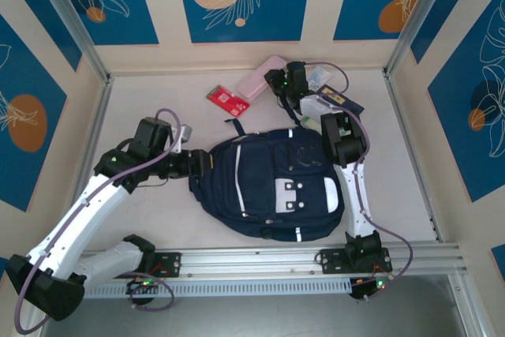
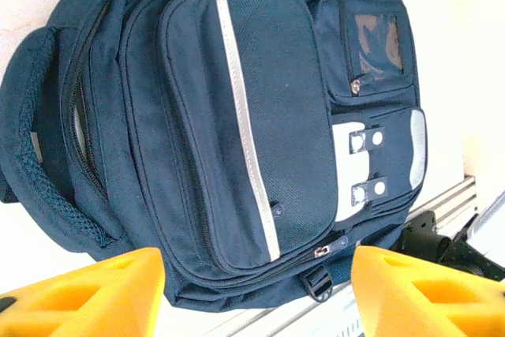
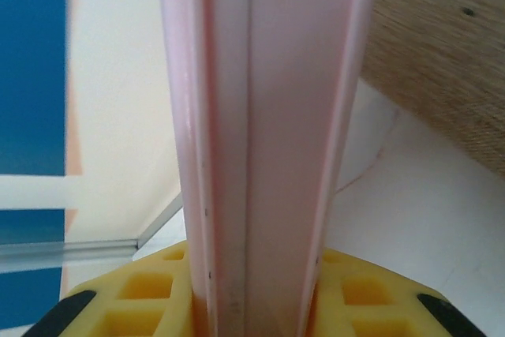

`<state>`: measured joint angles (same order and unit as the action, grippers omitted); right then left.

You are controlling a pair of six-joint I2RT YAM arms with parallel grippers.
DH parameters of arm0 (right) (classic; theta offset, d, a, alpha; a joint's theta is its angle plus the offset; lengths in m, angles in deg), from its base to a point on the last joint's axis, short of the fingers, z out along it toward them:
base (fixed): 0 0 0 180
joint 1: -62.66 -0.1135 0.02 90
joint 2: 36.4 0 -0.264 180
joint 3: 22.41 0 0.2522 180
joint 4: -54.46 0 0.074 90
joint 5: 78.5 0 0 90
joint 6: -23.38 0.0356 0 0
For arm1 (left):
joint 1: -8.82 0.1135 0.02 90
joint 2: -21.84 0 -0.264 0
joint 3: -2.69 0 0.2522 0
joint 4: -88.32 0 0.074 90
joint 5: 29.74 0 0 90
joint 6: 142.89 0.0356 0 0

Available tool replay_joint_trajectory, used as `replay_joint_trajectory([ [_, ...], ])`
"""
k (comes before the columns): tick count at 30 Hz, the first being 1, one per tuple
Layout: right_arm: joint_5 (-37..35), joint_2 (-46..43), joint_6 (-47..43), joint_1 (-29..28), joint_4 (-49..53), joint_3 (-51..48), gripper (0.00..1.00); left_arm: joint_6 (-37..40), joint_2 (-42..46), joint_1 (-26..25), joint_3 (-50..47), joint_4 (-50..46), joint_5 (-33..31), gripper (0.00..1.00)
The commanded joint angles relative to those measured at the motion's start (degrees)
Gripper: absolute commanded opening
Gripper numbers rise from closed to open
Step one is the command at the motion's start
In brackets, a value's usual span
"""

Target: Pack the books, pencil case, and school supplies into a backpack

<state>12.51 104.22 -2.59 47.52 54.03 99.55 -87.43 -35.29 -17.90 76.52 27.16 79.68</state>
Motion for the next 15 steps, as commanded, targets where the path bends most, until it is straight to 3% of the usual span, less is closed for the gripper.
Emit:
replay_joint_trajectory([
  [1, 3.5, -11.9, -7.3, 1.3, 0.0, -2.1, 0.15, -1.2, 1.9, 0.6, 3.0, -2.1, -1.8, 0.65],
  [10, 2.9, -37.0, -21.3, 2.1, 14.6, -17.6, 0.13, -5.0, 3.6, 0.7, 3.7, -1.3, -1.1, 0.67],
  [15, 4.0, -53.7, -18.4, 1.8, 16.3, -32.0, 0.13, -8.6, 4.0, 0.7, 2.7, 4.3, 1.2, 0.71],
])
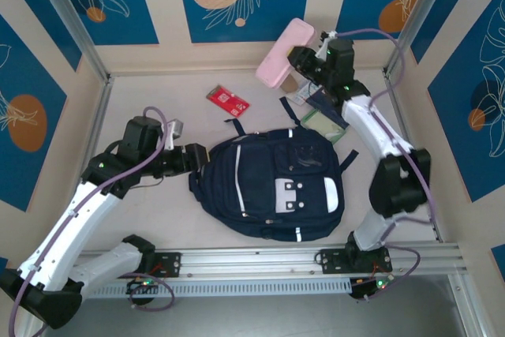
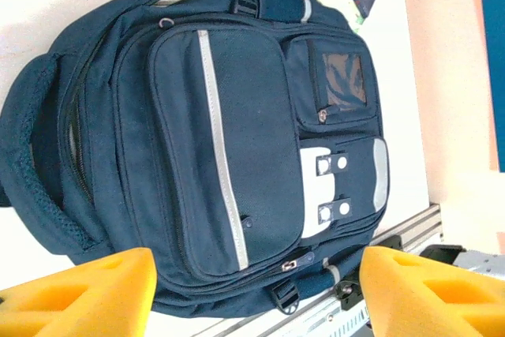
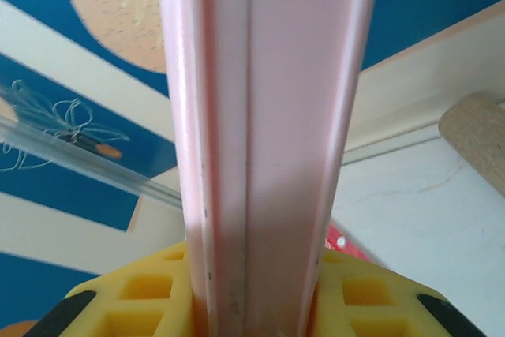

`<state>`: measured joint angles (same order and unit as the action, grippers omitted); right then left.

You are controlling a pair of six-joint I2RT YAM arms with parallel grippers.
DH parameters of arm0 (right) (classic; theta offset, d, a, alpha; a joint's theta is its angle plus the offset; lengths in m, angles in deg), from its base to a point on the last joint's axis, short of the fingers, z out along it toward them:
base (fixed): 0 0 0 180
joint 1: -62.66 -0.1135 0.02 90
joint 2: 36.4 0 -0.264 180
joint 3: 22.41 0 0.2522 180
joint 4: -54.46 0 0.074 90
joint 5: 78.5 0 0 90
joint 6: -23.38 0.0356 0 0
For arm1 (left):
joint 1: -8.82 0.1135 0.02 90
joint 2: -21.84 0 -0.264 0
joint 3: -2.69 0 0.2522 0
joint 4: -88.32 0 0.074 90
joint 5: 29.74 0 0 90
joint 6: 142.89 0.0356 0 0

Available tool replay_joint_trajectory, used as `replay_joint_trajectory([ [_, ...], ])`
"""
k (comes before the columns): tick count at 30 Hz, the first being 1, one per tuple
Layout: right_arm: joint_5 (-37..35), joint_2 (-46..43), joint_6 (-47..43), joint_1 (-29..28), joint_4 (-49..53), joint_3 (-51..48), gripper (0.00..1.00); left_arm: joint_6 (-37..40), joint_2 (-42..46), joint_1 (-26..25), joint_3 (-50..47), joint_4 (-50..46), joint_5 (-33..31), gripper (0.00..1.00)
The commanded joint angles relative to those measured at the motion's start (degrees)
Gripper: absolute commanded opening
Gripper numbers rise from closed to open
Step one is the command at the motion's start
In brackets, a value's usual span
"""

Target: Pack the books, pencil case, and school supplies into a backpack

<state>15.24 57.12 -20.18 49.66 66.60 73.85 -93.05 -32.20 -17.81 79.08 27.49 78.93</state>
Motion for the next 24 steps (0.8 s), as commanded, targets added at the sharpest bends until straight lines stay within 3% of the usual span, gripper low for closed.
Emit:
replay_joint_trajectory([
  [1, 1.4, -9.7, 0.5, -0.5, 3.4, -9.1, 0.13, -3.8, 0.8, 0.6, 0.1, 5.2, 2.2, 0.72],
  [6, -0.4, -26.4, 13.5, -2.3, -1.1, -25.5, 0.13, -14.4, 0.2, 0.4, -4.0, 18.5, 4.9, 0.78],
  [11, -5.6, -36.2, 26.6, -6.9, -6.4, -35.9, 0.13, -26.4, -2.3, -3.0, -9.3, 38.0, 5.4, 0.85],
  [18, -15.4, -39.9, 35.8, -14.7, -10.4, -39.7, 0.14, -31.2, -6.9, -9.0, -9.8, 51.9, 2.2, 0.86],
  [24, -18.2, -38.8, 38.8, -17.4, -14.1, -39.1, 0.14, -34.3, -9.0, -10.4, -10.5, 55.8, 0.1, 0.85],
])
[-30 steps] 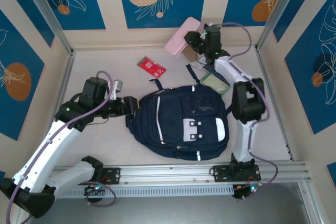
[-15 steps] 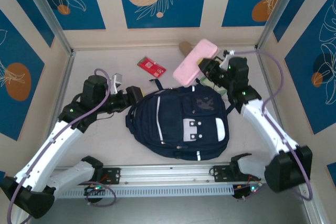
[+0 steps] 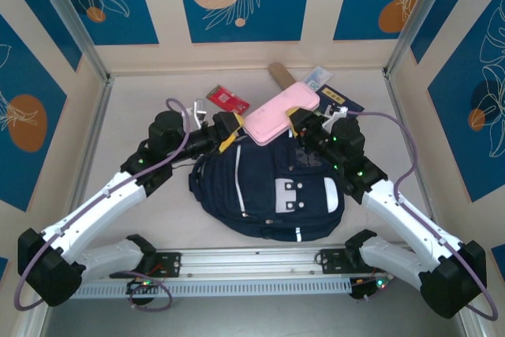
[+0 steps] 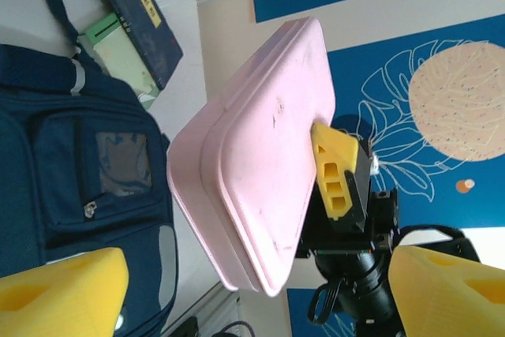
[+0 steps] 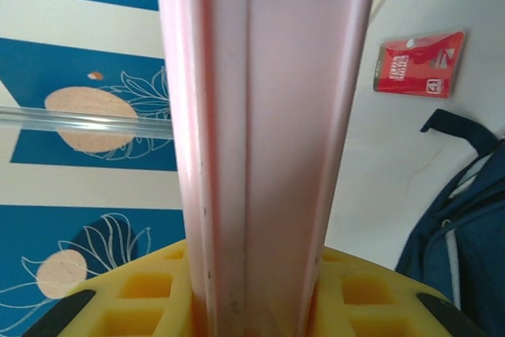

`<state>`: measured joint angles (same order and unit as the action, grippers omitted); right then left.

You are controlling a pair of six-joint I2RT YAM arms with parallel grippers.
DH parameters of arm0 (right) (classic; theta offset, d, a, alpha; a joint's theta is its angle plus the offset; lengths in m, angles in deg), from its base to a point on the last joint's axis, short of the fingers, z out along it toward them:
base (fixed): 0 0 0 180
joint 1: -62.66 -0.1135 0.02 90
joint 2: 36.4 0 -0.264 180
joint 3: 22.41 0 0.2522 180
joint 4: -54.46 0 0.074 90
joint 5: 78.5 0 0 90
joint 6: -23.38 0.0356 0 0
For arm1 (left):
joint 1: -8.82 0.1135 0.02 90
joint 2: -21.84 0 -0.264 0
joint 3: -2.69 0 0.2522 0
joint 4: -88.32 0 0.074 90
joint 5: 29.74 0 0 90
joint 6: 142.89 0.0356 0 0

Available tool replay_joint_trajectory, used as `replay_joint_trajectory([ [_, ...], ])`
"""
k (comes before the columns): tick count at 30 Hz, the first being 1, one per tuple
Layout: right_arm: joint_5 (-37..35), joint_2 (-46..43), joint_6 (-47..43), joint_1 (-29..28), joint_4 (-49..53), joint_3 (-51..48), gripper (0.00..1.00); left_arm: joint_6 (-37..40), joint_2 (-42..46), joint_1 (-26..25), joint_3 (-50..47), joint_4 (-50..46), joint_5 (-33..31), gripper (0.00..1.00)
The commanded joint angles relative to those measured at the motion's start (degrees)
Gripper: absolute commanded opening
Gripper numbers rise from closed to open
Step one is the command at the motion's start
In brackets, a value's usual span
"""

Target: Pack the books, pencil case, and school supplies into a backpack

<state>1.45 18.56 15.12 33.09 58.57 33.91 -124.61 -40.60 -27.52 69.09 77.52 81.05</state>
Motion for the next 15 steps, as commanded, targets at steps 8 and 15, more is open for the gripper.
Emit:
replay_joint_trajectory([
  [8, -5.7, 0.7, 5.1, -3.3, -8.2, 1.6, 0.15, -4.4, -5.3, -2.2, 1.0, 10.5, -2.8, 0.82],
  [15, -7.0, 1.9, 5.7, -5.3, -10.9, 1.8, 0.16, -6.9, -8.4, -2.9, 1.4, 16.6, -4.3, 0.72],
])
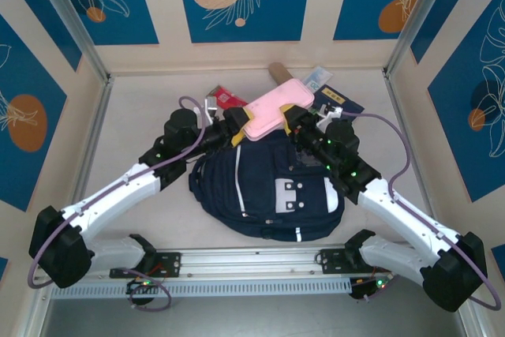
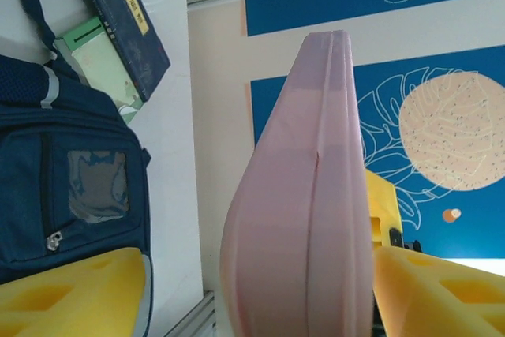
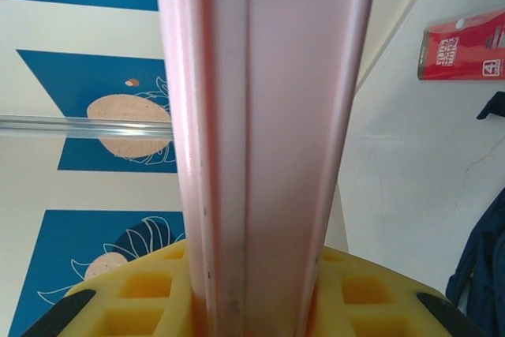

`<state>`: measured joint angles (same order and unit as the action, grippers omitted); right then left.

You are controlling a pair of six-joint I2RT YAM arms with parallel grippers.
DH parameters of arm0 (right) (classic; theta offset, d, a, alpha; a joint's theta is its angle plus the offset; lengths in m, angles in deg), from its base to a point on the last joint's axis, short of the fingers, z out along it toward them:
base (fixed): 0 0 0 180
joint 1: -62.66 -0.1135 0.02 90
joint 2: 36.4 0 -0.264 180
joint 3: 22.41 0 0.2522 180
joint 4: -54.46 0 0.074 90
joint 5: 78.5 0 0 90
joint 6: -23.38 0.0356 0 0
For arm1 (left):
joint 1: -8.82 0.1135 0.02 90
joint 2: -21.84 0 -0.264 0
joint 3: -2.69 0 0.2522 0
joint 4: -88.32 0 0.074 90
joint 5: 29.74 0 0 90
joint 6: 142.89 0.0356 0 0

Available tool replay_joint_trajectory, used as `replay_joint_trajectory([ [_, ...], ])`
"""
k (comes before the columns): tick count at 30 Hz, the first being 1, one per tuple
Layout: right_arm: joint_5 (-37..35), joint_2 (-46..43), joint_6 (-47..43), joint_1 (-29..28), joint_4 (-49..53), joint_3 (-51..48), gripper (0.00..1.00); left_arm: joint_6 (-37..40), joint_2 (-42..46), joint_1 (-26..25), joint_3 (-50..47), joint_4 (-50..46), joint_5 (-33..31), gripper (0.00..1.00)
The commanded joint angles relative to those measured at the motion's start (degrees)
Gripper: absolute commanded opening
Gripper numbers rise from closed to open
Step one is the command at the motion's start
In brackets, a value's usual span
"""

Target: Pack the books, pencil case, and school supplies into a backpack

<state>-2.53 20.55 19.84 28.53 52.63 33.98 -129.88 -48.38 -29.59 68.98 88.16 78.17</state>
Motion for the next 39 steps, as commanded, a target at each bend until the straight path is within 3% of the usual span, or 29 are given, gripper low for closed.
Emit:
replay_joint_trajectory([
  [1, -3.3, 0.0, 0.8, -1.0, -5.2, 1.8, 0.16, -1.9, -1.0, -1.0, 1.5, 6.8, -1.8, 0.70],
  [6, -3.7, 0.1, 1.2, -1.8, -5.5, 1.6, 0.17, -2.6, -2.1, -2.2, 1.5, 10.0, -3.2, 0.48],
  [10, -4.7, -0.4, 0.4, -2.0, -5.0, 1.3, 0.17, -3.0, -2.2, -2.6, 1.1, 11.7, -3.8, 0.38],
  [16, -6.1, -0.8, 0.3, -2.0, -4.0, 0.9, 0.18, -3.4, -2.1, -2.8, 1.1, 12.6, -3.9, 0.15],
  [19, -6.0, -0.8, 0.1, -2.1, -3.2, 1.0, 0.21, -3.4, -2.0, -2.8, 1.2, 12.3, -3.9, 0.13],
  [24, -5.2, -1.7, -1.3, -1.4, 1.2, 1.8, 0.50, -2.9, -0.7, -2.7, 1.0, 11.1, -5.0, 0.13],
  [28, -4.3, -4.9, -5.1, -0.4, 10.0, 2.4, 0.61, 0.3, 3.0, -2.2, 1.2, 5.8, -7.5, 0.13],
  [31, -3.7, -8.3, -8.0, 0.3, 14.5, 0.9, 0.63, 2.8, 7.3, -1.2, 0.6, 0.8, -10.4, 0.13],
  [34, 0.2, -10.6, -17.4, 1.1, 20.4, 0.9, 0.63, 6.3, 12.8, 0.0, 0.3, -7.9, -14.6, 0.13],
  [39, 9.7, -6.0, -28.0, 1.9, 39.0, 5.6, 0.53, 13.3, 23.8, 1.8, 2.2, -28.4, -25.5, 0.12],
])
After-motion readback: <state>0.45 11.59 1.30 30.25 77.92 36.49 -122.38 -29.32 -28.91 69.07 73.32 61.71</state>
